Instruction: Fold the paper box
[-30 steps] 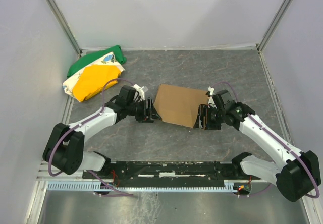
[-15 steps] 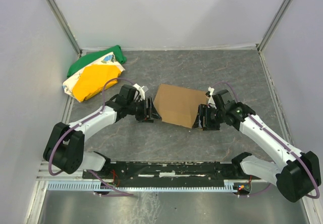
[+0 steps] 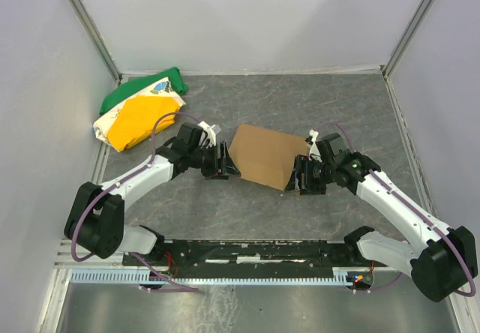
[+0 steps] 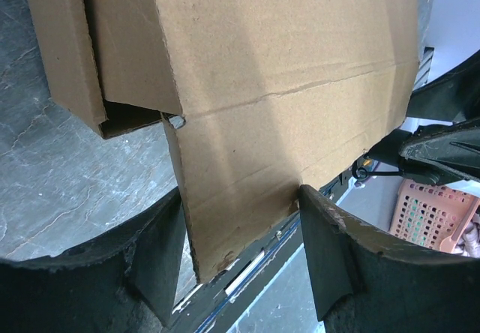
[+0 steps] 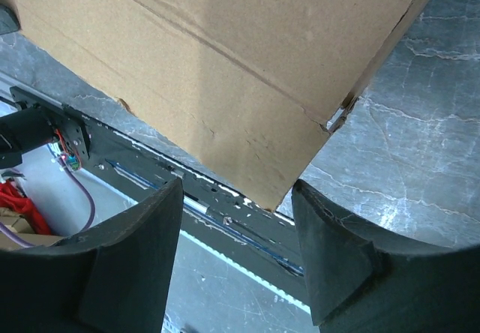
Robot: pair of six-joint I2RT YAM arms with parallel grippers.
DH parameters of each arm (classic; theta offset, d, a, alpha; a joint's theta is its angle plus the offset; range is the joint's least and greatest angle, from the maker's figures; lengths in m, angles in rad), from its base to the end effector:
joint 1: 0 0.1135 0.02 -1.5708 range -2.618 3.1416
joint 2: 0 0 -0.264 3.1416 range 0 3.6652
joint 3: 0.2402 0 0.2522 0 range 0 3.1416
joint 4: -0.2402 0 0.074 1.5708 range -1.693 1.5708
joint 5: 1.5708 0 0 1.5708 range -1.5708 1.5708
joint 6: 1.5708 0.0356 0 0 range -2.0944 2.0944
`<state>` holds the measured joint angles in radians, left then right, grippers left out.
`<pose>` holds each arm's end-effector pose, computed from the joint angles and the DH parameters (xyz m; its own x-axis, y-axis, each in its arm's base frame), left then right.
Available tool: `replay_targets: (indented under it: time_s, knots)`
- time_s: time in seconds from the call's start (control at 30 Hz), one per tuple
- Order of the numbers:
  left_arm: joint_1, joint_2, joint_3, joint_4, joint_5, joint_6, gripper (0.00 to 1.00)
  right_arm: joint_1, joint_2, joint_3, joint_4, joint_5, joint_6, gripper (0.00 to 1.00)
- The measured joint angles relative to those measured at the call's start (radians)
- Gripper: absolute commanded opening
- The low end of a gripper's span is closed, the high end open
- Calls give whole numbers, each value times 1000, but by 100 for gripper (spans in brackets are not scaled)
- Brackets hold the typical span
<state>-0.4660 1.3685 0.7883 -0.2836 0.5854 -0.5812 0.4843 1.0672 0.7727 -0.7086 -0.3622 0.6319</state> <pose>0.2342 -0.1398 0.2092 -0.9494 -0.0347 -0.3123 0.2081 0.6751 -0.7077 0.1730 0.1053 0.2406 -0.9589 0.1197 -0.2574 -0.0466 0.8281 0.5587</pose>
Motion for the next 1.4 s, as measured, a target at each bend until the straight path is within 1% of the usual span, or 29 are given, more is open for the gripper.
replay_targets:
  time_s: [0.97,1.4]
  knots:
    - [0,2,17,-25,-5,11,67,0,23,11,-1,-102,74,66]
    - [5,6,18,-25,-8,12,67,0,34,-22,45,-158,112,66]
